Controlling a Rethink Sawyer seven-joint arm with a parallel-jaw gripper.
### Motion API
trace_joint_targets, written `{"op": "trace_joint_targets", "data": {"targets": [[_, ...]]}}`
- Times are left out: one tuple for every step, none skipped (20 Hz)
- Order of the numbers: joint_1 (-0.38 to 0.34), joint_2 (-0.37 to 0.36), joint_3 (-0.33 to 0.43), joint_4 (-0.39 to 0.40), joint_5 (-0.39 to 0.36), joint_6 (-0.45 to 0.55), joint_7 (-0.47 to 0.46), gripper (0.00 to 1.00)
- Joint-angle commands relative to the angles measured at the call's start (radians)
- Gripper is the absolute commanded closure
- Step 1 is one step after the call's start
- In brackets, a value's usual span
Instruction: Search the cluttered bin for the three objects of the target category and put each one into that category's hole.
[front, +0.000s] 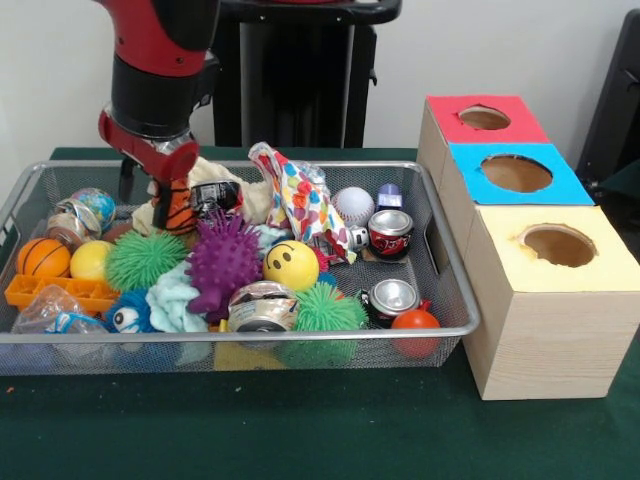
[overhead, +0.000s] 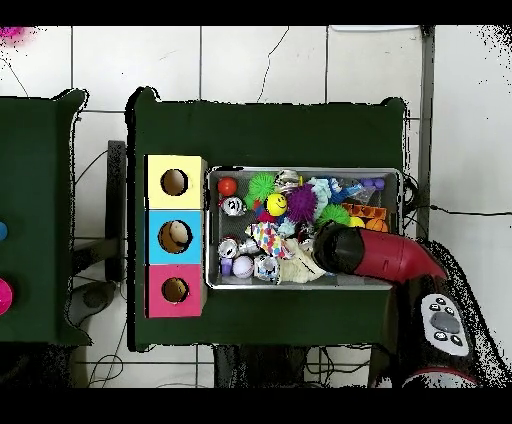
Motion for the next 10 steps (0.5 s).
{"op": "trace_joint_targets", "data": {"targets": [[0.029,0.035,0.069,0.071,-0.015,-0.075,0.062,0.0],[0.037,0.039,0.061,0.067,-0.005,-0.071,0.08,0.0],[0.044,0.043,0.053,0.063,0.006,-0.067,0.098,0.0],[0.055,0.048,0.044,0.055,0.021,-0.059,0.122,0.0],[0.06,0.05,0.041,0.05,0.03,-0.053,0.132,0.0],[0.066,0.054,0.04,0.045,0.048,-0.051,0.153,0.0],[0.069,0.056,0.04,0.041,0.055,-0.05,0.16,0.0],[0.076,0.062,0.037,0.033,0.067,-0.047,0.174,0.0],[0.08,0.066,0.035,0.028,0.074,-0.047,0.179,0.0],[0.091,0.074,0.026,0.022,0.081,-0.054,0.195,0.0]]}}
